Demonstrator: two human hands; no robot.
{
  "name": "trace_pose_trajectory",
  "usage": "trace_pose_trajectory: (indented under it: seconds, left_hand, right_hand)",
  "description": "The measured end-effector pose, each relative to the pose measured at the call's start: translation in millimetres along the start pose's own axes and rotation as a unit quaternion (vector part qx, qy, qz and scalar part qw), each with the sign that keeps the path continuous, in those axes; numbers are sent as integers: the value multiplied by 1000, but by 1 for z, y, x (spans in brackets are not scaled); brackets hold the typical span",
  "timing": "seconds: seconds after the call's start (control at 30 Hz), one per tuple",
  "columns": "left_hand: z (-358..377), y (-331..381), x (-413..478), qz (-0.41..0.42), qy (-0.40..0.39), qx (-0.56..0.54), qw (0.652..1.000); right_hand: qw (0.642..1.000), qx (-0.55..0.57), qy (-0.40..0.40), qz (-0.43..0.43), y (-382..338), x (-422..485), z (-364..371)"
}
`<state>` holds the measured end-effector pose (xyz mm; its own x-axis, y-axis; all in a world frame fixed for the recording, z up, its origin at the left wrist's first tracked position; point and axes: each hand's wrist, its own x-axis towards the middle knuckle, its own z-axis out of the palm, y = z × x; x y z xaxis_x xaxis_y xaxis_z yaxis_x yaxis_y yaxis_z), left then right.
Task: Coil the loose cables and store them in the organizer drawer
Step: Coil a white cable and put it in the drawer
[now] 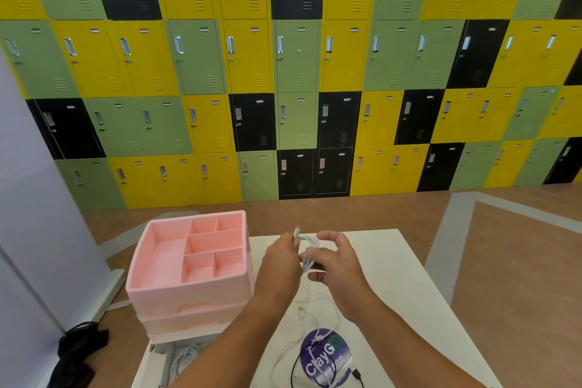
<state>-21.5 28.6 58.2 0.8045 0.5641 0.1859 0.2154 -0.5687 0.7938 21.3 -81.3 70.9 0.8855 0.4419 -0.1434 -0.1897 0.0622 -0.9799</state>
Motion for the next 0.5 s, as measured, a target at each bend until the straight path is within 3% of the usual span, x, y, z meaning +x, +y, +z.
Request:
trace_pose_trajectory:
  seconds: [0.1, 0.27, 0.37, 0.5]
  left_hand:
    - [-1, -1, 1, -9, -6, -16, 1000]
    - [-2, -3, 2, -8, 18, -15, 1000]
    - [-6, 1, 2, -3, 34, -19, 999]
    - [-4, 1, 2, -2, 64, -38, 997]
  right_hand:
    - [986, -147, -34, -70, 0, 0, -1]
    - [944, -301, -2, -134, -2, 3, 0]
    - [937, -302, 46, -171, -2, 3, 4]
    - [969, -198, 90, -121, 1, 3, 9]
